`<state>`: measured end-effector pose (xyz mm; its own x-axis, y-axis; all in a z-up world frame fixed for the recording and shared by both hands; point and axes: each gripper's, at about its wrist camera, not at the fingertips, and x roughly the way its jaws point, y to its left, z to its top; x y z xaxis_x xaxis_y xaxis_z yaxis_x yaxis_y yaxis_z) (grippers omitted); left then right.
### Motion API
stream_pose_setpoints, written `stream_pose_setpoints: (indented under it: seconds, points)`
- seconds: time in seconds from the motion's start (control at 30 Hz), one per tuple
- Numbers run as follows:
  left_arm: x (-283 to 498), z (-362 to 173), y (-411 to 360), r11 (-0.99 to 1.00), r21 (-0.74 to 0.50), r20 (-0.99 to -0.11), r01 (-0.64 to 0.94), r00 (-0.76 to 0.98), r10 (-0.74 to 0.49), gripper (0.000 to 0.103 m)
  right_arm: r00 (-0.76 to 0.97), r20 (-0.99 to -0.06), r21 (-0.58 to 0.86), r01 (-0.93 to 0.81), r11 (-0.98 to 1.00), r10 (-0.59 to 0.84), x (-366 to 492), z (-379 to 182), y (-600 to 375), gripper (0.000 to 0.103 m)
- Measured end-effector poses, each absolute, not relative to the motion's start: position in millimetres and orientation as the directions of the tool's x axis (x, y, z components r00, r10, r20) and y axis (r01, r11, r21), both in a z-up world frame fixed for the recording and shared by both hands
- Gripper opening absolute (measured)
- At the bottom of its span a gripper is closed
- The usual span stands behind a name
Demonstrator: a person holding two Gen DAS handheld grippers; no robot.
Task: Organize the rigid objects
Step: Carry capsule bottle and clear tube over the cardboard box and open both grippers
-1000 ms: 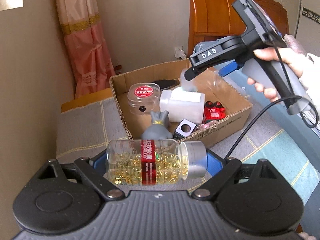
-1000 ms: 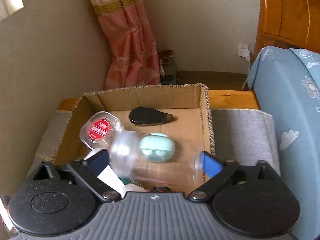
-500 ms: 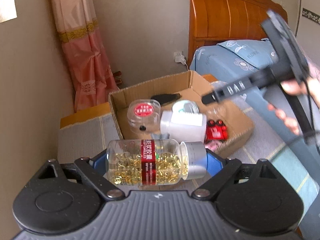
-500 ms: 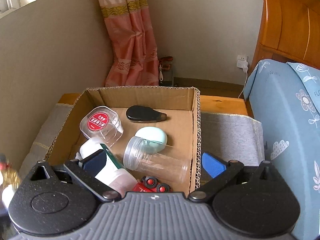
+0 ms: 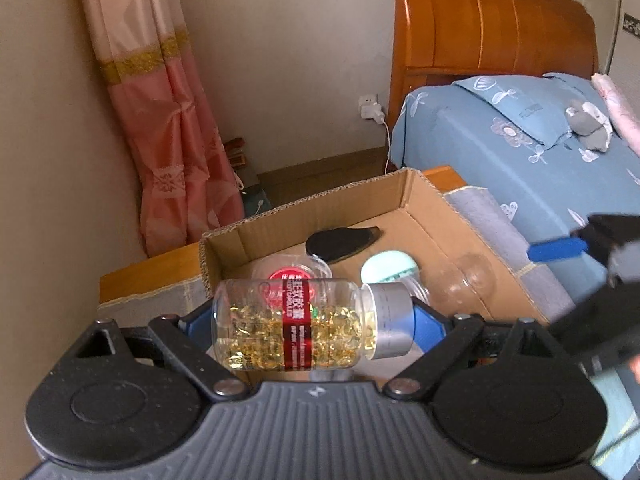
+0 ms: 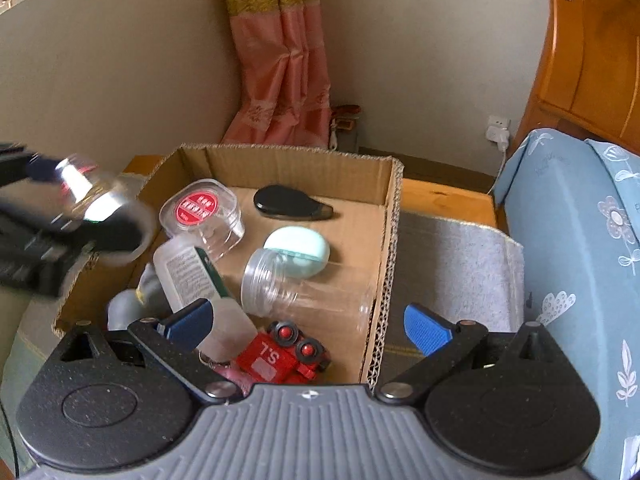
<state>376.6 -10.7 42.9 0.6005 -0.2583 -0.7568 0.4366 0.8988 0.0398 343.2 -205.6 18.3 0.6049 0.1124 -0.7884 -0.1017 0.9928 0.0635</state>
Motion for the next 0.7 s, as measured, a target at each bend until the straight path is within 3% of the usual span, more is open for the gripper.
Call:
stream_pose_setpoints:
  seconds: [0.53,0.7]
  points:
    - [431.8,12.7,-67.6,0.907,-0.043,-0.790,0.418,0.542,-0.287,0.093,0.594,-0.794,0.046,-0.154,0.987,0.130,335.6,8.9,-200.4,0.103]
    - [427.4,17.0,-65.4,0.919,-0.047,-0.748,0.392,0.596,-0.293,0.095,0.594,-0.794,0.040,-0.153,0.987,0.125,333.6,11.1,-201.2,0.103]
